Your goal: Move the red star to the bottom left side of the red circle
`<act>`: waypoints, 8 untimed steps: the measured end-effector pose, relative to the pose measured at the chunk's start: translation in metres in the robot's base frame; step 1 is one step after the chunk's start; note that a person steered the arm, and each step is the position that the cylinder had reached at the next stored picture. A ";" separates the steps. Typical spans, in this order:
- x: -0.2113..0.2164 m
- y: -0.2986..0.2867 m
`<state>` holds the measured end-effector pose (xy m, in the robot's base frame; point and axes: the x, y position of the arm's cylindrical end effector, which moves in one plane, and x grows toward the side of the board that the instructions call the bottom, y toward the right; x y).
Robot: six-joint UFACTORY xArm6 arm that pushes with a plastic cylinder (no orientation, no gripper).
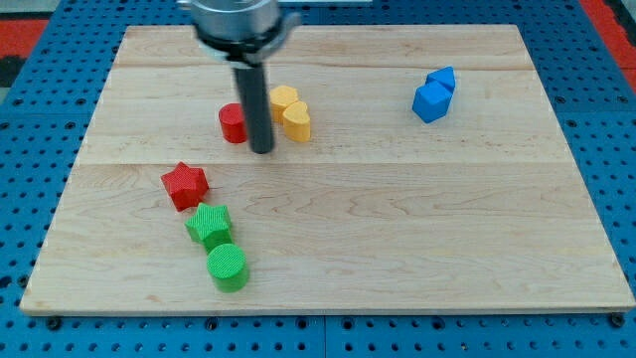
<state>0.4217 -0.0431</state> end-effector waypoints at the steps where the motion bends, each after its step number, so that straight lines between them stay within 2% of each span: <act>1: 0.019 0.004; 2: 0.034 0.021; 3: 0.046 -0.055; 4: 0.068 -0.067; 6: 0.086 -0.152; 7: 0.077 -0.189; 8: 0.046 -0.192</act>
<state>0.4677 -0.2352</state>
